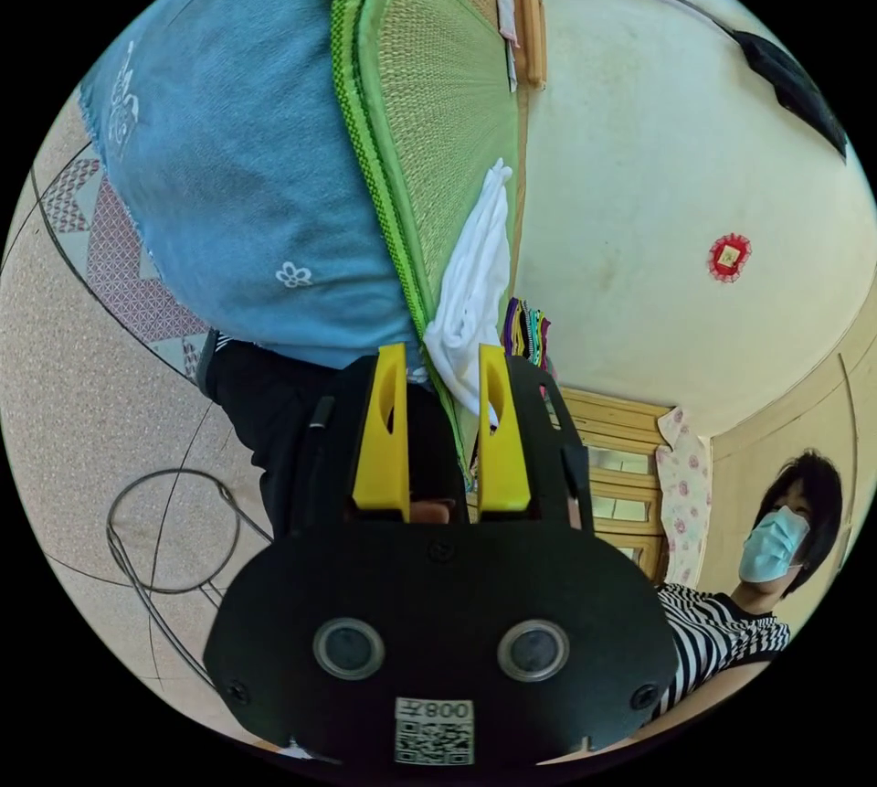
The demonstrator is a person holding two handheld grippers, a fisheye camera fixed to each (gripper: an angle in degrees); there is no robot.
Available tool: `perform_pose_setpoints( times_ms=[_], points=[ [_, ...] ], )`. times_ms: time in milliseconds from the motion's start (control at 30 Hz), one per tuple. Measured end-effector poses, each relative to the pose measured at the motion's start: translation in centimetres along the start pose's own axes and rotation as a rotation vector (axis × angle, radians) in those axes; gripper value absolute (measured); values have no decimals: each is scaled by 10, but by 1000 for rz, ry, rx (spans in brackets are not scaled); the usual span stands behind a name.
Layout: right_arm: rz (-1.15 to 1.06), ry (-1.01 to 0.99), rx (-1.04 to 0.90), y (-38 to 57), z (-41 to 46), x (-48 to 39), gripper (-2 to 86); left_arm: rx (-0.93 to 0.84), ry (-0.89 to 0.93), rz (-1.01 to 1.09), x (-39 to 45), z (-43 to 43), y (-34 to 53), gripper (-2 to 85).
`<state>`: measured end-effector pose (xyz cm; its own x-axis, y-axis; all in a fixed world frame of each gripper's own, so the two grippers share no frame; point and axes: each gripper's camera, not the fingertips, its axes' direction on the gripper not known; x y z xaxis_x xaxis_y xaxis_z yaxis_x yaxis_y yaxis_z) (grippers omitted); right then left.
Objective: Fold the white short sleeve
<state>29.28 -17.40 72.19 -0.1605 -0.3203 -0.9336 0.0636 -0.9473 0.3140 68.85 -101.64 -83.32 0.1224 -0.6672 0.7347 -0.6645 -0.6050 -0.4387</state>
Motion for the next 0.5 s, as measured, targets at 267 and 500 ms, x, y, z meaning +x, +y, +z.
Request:
perform_pose_setpoints(
  times_ms=[267,500],
  points=[
    [1,6,-6,-4,7,-13,17,-27,-18,-1,-10,4,8,106],
    [14,13,-10,-4,7,-20,17,-68,-49,14,-14,8,10,92]
  ],
)
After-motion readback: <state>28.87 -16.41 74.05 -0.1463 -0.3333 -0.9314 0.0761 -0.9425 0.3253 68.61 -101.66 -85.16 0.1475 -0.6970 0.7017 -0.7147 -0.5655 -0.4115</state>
